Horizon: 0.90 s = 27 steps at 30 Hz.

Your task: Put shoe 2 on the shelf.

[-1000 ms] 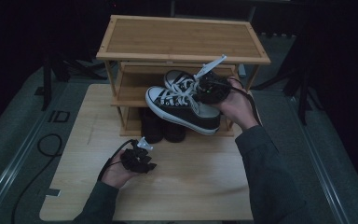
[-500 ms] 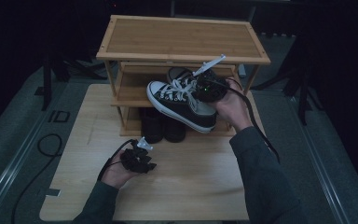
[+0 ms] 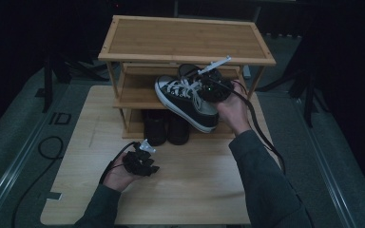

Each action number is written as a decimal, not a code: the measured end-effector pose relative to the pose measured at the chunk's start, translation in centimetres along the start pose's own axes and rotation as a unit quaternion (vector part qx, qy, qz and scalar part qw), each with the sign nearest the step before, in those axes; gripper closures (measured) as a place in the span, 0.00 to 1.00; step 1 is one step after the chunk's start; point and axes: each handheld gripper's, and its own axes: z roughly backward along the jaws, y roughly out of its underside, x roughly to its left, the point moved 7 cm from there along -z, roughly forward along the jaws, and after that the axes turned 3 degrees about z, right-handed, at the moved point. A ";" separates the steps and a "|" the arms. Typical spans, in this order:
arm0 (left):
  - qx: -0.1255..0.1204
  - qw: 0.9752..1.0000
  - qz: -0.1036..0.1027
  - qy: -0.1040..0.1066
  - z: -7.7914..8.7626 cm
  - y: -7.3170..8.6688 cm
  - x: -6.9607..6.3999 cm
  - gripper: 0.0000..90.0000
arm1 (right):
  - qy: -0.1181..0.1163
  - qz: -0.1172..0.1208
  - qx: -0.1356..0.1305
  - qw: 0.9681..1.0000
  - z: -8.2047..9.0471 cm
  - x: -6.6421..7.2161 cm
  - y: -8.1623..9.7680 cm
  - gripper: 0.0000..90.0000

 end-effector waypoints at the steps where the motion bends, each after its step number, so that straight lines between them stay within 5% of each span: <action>1: 0.002 1.000 -0.001 0.000 0.0 0.0 0.0 0.69 | 0.013 -0.012 -0.002 1.000 -0.1 0.0 0.0 0.95; 5: 0.003 1.000 -0.002 0.000 -0.1 0.0 -0.1 0.69 | 0.035 -0.037 -0.006 0.999 -0.2 -0.1 0.0 0.95; 7: 0.003 1.000 -0.002 0.001 -0.2 0.0 -0.2 0.69 | 0.066 -0.054 -0.003 0.996 -0.5 -0.2 0.0 0.92; 10: 0.003 1.000 -0.004 0.002 -0.2 0.0 -0.2 0.69 | 0.068 -0.051 -0.003 0.996 -0.5 -0.2 0.0 0.84; 17: 0.005 1.000 -0.007 0.000 -0.2 -0.1 -0.2 0.68 | 0.021 0.015 0.009 1.000 0.1 -0.8 0.3 0.63; 27: -0.003 1.000 -0.005 0.000 0.3 -0.5 -0.2 0.68 | -0.021 0.040 0.025 0.999 0.9 -1.3 0.9 0.57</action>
